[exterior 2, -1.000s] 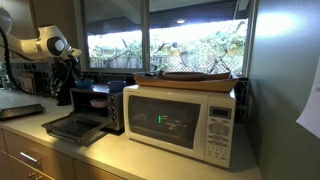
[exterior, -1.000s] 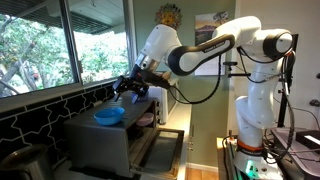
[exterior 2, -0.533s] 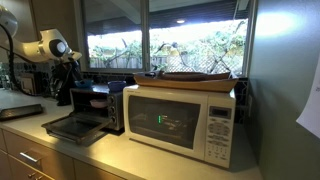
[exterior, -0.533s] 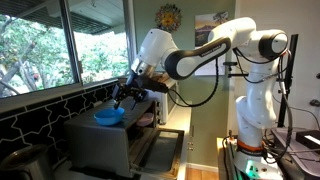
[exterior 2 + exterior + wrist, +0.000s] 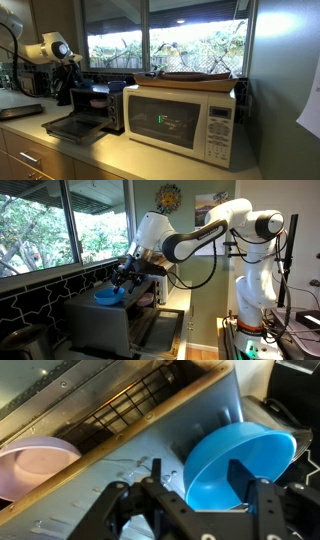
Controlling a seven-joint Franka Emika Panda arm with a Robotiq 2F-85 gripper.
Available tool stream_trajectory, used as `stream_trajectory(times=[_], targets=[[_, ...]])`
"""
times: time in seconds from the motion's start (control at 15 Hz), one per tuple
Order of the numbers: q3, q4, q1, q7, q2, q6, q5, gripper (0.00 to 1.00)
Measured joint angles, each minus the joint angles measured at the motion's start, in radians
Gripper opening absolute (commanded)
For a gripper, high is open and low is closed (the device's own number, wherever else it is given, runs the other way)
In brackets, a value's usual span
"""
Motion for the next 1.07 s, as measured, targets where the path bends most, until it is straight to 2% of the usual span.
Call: stream_trajectory(times=[0.33, 0.87, 1.07], targets=[[0.000, 0.001, 0.001, 0.014, 0.000, -0.012, -0.005, 0.02], [-0.001, 0.026, 0.004, 0.012, -0.017, -0.054, -0.005, 0.01], [-0.006, 0.037, 0.019, -0.051, -0.064, -0.082, 0.034, 0.01]])
